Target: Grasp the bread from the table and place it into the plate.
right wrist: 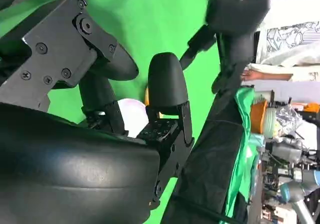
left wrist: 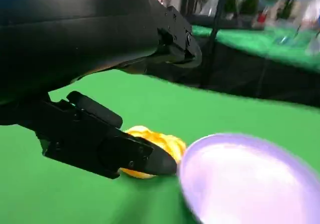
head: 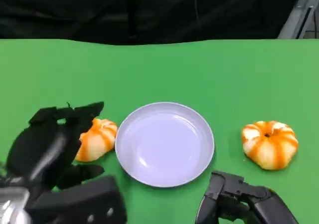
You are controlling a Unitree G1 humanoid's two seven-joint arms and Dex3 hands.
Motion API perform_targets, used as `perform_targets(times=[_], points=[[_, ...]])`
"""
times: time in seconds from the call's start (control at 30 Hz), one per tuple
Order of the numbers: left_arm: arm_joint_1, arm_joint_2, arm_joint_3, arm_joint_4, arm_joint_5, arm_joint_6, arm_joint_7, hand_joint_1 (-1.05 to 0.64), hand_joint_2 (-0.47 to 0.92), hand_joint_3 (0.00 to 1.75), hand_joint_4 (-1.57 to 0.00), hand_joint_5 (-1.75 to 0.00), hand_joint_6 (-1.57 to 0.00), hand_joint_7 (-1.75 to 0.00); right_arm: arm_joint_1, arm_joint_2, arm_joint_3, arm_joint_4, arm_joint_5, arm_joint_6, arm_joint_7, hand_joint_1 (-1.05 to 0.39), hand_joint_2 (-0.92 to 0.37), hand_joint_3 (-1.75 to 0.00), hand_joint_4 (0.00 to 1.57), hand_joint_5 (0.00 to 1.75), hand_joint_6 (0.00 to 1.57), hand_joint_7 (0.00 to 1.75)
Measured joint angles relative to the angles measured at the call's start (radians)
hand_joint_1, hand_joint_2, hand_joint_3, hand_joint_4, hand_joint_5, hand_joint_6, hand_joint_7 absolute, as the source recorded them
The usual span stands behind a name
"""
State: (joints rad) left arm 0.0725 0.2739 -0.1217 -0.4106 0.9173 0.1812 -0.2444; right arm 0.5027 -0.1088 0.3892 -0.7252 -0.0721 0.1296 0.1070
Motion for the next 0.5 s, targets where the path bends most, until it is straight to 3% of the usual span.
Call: perform_targets(times=[0.5], points=[[-0.320,0.002,-0.198,0.502,0.119,0.132,-0.034,-0.61,0.92,0.10,-0.01,-0.43,-0.25,-0.05,0.016,-0.014,-0.013,-0.008,0.002,-0.001,0.002,-0.05,-0.29,-1.39,0.74,1.65,0.71,1.45]])
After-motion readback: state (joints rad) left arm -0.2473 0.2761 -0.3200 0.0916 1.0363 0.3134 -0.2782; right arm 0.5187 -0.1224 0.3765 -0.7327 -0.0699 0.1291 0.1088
